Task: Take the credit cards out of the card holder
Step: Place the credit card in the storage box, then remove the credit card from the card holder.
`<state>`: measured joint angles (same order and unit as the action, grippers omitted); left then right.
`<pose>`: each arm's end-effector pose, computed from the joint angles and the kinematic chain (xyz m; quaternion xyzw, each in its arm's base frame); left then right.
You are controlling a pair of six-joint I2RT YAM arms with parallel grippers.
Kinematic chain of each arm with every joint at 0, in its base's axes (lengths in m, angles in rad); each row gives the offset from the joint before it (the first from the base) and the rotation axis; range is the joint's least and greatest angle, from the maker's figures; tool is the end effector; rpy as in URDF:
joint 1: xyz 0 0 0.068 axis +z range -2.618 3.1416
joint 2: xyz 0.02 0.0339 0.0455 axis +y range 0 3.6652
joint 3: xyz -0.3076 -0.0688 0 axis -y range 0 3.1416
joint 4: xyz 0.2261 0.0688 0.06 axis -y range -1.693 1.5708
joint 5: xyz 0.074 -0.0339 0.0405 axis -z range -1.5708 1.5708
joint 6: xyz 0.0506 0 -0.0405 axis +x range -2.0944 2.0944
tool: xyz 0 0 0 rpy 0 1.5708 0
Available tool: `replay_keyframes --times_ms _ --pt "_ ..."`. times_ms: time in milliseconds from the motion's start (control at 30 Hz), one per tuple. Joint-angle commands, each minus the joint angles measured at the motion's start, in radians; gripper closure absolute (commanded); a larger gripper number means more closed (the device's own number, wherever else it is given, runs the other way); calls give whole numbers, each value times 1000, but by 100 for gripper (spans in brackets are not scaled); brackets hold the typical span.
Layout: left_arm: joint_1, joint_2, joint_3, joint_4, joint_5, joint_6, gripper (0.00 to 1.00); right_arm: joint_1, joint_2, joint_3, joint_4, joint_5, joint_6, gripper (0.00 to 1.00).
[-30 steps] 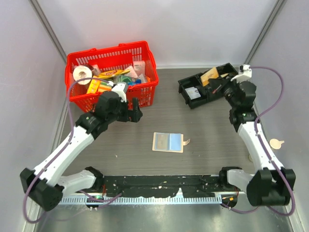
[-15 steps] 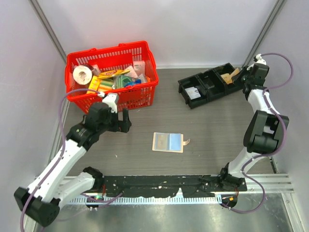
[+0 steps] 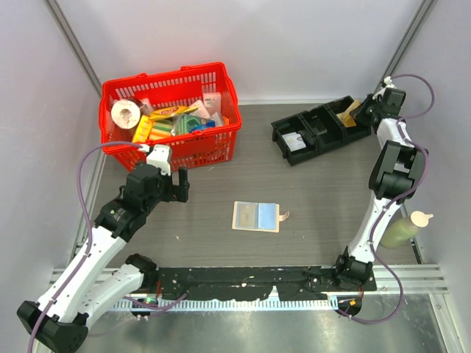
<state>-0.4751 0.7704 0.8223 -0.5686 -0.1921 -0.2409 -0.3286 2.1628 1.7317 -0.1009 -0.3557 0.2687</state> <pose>0.1195 -0.0506 0.3383 0.0526 0.8601 -0.0978 0.4980 0.5043 -0.1533 0.2672 0.1675 0.8424 0.1389 0.4929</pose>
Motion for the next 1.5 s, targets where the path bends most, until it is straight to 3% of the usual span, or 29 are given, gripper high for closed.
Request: replay_keyframes --times_ms 0,200,333,400,533,667,800,1000,1167,1300,1467 --pt "9 12 3 49 -44 34 0 3 75 123 27 -109 59 99" --pt "10 35 5 47 -9 41 0 3 157 187 -14 -137 90 99" --pt "12 52 1 46 -12 49 0 3 169 215 -81 -92 66 79" --pt "12 55 0 44 -17 51 0 3 146 198 -95 -28 56 62" --pt "12 44 -17 70 3 57 0 2 63 172 -135 99 52 44" --pt "12 3 -40 111 14 52 0 6 -88 131 -167 126 69 39" --pt "12 -25 -52 128 58 43 0 43 -318 -38 -163 152 96 39" --pt "12 -20 -51 138 121 22 0 239 -702 -450 -126 241 87 36" --pt "12 -14 -49 136 149 11 0 512 -949 -756 -131 339 92 33" --pt "12 -20 -49 141 155 11 0 718 -1101 -891 -181 451 113 33" --pt "12 -16 -55 147 143 25 0 988 -1120 -954 -212 553 145 32"
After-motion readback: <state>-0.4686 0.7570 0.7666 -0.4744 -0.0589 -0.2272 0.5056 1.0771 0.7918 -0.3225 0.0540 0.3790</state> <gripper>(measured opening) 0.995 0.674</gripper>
